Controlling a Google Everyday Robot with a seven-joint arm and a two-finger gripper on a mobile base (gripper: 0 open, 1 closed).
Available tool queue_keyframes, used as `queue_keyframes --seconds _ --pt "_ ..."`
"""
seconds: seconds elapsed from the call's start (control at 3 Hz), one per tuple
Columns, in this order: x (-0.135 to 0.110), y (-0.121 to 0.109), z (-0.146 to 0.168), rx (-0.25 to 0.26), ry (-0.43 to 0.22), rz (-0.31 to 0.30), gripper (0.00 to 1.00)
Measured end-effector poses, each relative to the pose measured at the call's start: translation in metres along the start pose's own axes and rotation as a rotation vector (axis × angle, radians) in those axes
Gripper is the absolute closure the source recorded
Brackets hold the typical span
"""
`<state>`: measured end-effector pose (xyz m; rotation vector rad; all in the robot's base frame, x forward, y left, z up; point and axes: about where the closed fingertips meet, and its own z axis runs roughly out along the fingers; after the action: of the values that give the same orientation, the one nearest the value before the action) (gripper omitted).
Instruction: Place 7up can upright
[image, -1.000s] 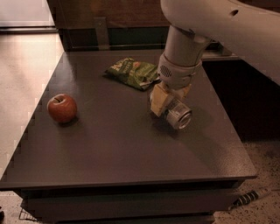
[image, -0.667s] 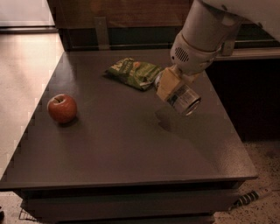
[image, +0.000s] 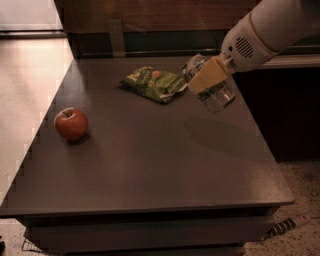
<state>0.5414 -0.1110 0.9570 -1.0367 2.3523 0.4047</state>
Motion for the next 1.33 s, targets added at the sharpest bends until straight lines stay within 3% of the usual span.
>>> queue_keyframes --seconds 0.33,0.67,1.0,1.33 --pt "-0.001 -0.013 -0.004 -0.104 -0.199 -0.021 1.0" --pt "0.001 0.01 -0.019 -0.272 -0.462 -0.097 1.0" --pt "0.007 0.023 -0.028 -0.325 -0.578 -0.207 1.0" --pt "0.017 0.037 -0.029 -0.328 -0.688 -0.335 1.0"
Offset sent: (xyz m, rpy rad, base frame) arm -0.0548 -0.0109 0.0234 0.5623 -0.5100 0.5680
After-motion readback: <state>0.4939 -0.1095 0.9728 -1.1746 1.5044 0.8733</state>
